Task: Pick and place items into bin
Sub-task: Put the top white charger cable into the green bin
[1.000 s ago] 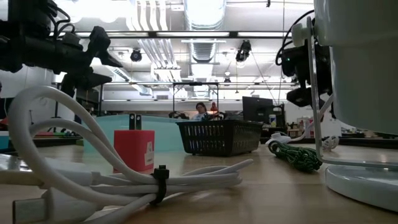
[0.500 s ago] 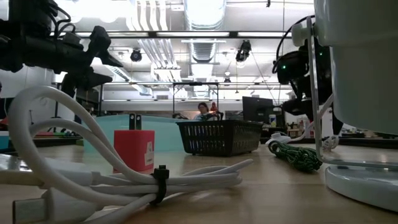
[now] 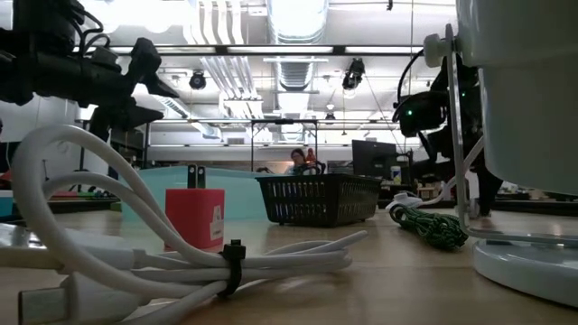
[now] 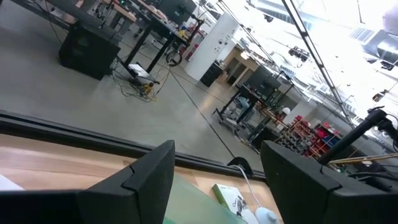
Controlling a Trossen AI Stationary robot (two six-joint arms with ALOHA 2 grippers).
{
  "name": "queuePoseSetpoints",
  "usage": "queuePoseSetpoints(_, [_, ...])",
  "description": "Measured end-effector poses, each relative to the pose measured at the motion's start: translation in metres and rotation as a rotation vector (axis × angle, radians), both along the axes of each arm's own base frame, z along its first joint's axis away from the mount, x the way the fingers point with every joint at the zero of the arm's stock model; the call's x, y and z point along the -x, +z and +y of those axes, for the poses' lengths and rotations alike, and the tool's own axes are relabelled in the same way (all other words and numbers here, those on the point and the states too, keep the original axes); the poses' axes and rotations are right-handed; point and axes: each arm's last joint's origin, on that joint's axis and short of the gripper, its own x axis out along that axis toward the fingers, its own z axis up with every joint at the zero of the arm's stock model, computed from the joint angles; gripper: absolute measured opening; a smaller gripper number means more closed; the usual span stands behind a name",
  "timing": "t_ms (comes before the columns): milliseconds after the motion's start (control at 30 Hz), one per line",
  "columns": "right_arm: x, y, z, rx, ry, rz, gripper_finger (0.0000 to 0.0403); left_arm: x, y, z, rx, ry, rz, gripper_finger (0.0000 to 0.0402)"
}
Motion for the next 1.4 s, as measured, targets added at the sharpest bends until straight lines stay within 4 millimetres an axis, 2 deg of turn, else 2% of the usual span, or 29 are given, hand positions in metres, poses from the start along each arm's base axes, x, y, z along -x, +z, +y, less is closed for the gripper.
queuePoseSetpoints(300, [-0.001,0.000,-0.001,-0.008,-0.159,0.025,0.0022,0.000,0.001,0.000,-0.001,-0.004,-0.010,0.0222])
queuePoseSetpoints(533, [0.001,0.018,0.000,-0.006,-0.296,-0.030,0.0020,0.000,0.002,0.000,-0.001,-0.005,-0.014,0.0222])
queuePoseSetpoints(667, [0.000,0.038,0.001,-0.061,-0.339,-0.162,0.0020,0.000,0.003,0.000,-0.001,-0.006,-0.022,0.0222])
queuePoseSetpoints(833, [0.000,0.075,-0.004,-0.150,-0.456,-0.396,0.0019,0.000,0.007,-0.001,-0.007,-0.035,-0.068,0.0222])
queuePoseSetpoints(1000, [0.001,0.109,-0.017,-0.341,-0.521,-0.695,0.0018,-0.001,0.010,-0.001,-0.012,-0.059,-0.088,0.0222])
queuePoseSetpoints(1167, [-0.006,0.129,-0.027,-0.552,-0.592,-0.840,0.0018,-0.013,0.027,-0.004,-0.093,-0.191,-0.066,0.0222])
queuePoseSetpoints(1267, [-0.012,0.135,-0.029,-0.608,-0.579,-0.884,0.0018,-0.025,0.049,-0.005,-0.181,-0.246,-0.041,0.0222])
queuePoseSetpoints(1400, [-0.016,0.137,-0.030,-0.628,-0.594,-0.899,0.0018,-0.045,0.079,-0.005,-0.275,-0.231,-0.006,0.0222])
